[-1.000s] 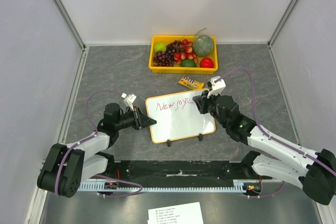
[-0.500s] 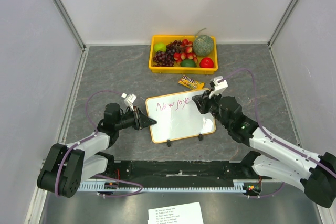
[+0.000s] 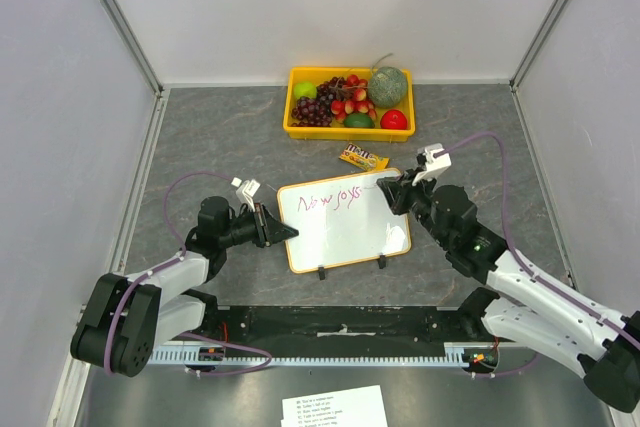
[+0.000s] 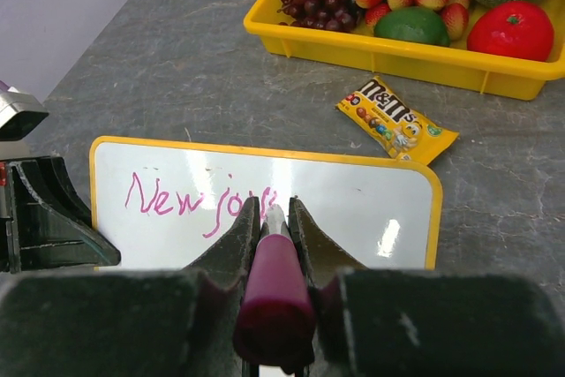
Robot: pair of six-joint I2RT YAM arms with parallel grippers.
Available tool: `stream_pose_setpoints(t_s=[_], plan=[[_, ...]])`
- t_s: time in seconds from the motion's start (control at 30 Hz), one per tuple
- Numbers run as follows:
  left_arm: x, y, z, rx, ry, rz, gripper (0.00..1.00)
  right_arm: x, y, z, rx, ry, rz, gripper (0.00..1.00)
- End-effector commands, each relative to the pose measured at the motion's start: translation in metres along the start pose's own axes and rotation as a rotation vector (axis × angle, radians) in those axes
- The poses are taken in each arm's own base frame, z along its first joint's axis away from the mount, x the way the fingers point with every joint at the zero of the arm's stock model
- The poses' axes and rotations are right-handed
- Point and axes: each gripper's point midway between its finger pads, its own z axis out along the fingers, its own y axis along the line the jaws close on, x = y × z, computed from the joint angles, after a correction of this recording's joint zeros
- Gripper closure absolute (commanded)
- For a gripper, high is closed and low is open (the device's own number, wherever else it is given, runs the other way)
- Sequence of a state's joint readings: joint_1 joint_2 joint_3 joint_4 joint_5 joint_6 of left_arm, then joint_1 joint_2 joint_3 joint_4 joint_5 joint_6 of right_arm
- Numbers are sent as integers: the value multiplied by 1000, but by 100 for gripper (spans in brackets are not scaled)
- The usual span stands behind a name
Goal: Write a sentence on the whiteboard
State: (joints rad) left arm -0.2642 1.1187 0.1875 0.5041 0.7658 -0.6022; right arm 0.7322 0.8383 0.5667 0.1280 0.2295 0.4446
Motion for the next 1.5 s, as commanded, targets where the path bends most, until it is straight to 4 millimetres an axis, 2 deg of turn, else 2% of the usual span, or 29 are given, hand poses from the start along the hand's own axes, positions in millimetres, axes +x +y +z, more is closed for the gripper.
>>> stream_pose_setpoints(t_s=[0.0,0.53,0.8,1.47], plan=[[-9,9,1,-46,-32,55,98,-7,-8,-6,33,-25,-3,100],[-8,8,2,-45,-30,55,98,-22,-21,-16,85,-68,-34,100],[-8,8,2,-43,-28,56,98,-24,-20,-16,78,-91,-29,100],[-8,7,2,-40,-27,55,98,-3,-15,3,52,-46,-21,100]])
